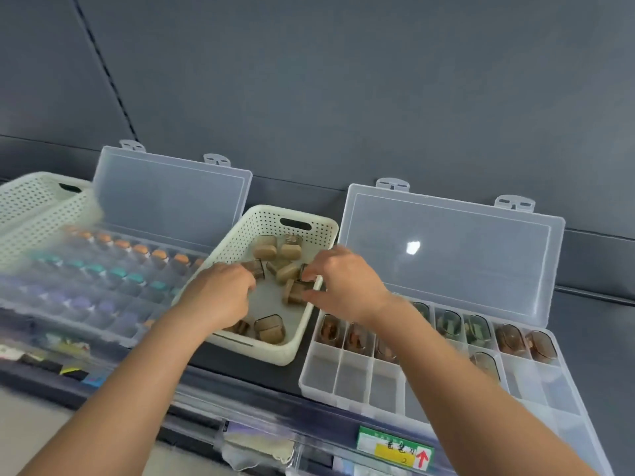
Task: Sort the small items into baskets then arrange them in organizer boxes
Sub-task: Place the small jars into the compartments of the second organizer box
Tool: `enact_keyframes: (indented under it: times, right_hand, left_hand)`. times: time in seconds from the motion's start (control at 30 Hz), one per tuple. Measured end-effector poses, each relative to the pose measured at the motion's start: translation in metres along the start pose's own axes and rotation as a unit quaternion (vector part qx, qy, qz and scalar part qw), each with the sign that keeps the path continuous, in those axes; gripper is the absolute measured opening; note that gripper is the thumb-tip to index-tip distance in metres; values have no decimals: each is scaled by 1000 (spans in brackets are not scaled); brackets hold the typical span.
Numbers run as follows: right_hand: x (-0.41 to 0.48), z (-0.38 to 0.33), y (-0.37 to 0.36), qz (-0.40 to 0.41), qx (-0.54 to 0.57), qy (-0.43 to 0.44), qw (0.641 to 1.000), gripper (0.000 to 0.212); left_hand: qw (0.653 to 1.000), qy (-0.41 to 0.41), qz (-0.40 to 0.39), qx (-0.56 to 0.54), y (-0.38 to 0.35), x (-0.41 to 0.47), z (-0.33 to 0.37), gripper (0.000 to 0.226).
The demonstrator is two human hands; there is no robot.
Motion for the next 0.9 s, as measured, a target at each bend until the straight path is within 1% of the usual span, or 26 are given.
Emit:
enact_keyframes:
  times: [0.1, 0.13, 0.2, 0.23, 0.27, 0.37, 0.47, 0.57, 0.63, 0.7, 0.77, 0.83, 0.9]
  right_hand:
    - [23, -10, -16, -59, -93, -5, 994, 26]
    - [29, -12, -21, -81, -125, -12, 989, 26]
    - [39, -15, -30, -116, -177, -21, 977, 14]
    - [44, -16, -35, -130, -191, -26, 972, 7]
    - [48, -17, -39, -140, -204, -31, 968, 7]
    - [57, -17, -49, -144, -242, -50, 958, 21]
    - [63, -15, -57, -142, -250, -58, 956, 26]
    - [64, -13, -59, -130, -203, -56, 969, 24]
    - [62, -13, -55, -115, -145, -57, 981, 28]
    - [60, -11, -47, -93, -42, -70, 992, 37]
    - [56, -10, -38, -57, 73, -73, 993, 42]
    - [50, -7, -27, -15, 142, -58, 988, 49]
    - [41, -2, -18, 26, 184, -58, 981, 55]
  left_hand:
    - [998, -19, -68, 0, -9, -1, -18, 5]
    - [996, -19, -87, -11, -12, -2, -22, 10]
    - [992, -11, -122, -28, -19, -1, -28, 33]
    - [991, -10, -130, -30, -22, 0, -30, 39]
    - [991, -12, -129, -29, -23, 2, -30, 42]
    - [991, -19, -131, -4, -27, 7, -27, 35]
    - [989, -31, -146, 3, -30, 11, -22, 30]
    - [988, -57, -143, -5, -30, 12, -18, 40]
    - [988, -64, -136, -19, -29, 13, -16, 39]
    - [987, -57, -145, -46, -31, 13, -16, 39]
    - [981, -46, -161, -98, -33, 13, -17, 44]
    - [975, -30, -135, -172, -29, 14, -19, 42]
    - [970, -13, -74, -231, -21, 18, -22, 37]
Point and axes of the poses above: each hand's wrist, its own x-axis towards the middle knuckle, its own y-axis out of the back of the hand, z = x × y, the point moved 4 cm from there along x, towards the middle knuckle
